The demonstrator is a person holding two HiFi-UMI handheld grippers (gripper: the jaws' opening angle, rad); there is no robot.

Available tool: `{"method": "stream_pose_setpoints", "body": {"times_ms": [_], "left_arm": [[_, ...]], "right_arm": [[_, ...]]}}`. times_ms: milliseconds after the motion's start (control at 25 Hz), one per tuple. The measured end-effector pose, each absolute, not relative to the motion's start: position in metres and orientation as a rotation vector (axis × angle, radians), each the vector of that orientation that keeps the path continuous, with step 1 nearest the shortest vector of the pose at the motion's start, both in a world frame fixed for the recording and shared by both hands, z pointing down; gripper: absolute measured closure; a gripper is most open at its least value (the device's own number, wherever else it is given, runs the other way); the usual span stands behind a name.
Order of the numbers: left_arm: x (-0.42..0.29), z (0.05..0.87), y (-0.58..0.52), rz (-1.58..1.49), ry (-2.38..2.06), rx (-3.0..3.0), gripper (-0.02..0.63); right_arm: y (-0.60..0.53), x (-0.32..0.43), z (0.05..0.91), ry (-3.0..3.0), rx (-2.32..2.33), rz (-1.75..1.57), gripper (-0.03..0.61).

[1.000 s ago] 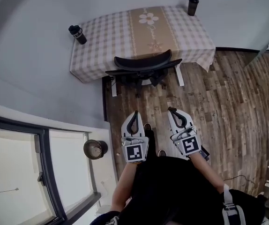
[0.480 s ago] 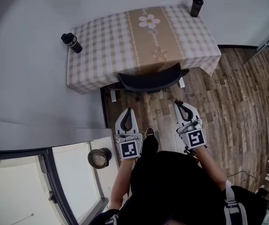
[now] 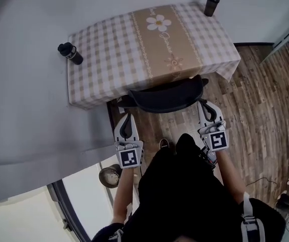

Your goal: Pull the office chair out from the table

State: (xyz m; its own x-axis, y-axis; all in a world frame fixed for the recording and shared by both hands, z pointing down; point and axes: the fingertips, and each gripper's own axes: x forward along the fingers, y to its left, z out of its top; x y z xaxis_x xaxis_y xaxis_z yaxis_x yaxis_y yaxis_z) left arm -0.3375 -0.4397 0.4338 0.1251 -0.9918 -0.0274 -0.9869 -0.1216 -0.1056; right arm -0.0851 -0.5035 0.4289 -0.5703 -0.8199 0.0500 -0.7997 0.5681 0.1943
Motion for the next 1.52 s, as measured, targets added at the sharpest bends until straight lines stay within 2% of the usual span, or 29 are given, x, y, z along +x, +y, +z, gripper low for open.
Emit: {"method": "stream_pose_setpoints", "body": {"times_ms": [360,440,560,800,1040,1120,1520], "left_arm": [[-0.361,0.499,-0.476,-0.449,1.882,-2.282,0.596],[-0.362,0.520,-0.485,-0.595,1.804,-2.292,0.529],[-0.353,0.547,-0.492,-0.773,1.668,-2.324,0.492],[-0.330,0.584,-0.504,-1.058,1.307,-2.373,0.469],[-0.312,0.609,-0.509,-1.145,1.166,-2.378,0.468],[-0.310,0.613,-0.510,-1.166,1.141,-2.390,0.440],[-0.313,0.626,-0.511,-1.196,1.078,-2.402,0.440]], "right_arm": [[-0.575,-0.046,0.468,-2.466,1.188,-0.473,0.571],[-0.592,-0.042,0.486,-2.407,1.067,-0.551,0.526],[-0.604,-0.040,0.520,-2.292,0.796,-0.663,0.503],[-0.603,-0.046,0.586,-2.125,0.307,-0.717,0.407],[-0.601,-0.056,0.621,-2.044,0.158,-0.717,0.407],[-0.602,-0.058,0.627,-2.029,0.126,-0.710,0.407],[-0.602,-0.061,0.638,-1.957,0.058,-0.743,0.422]]}}
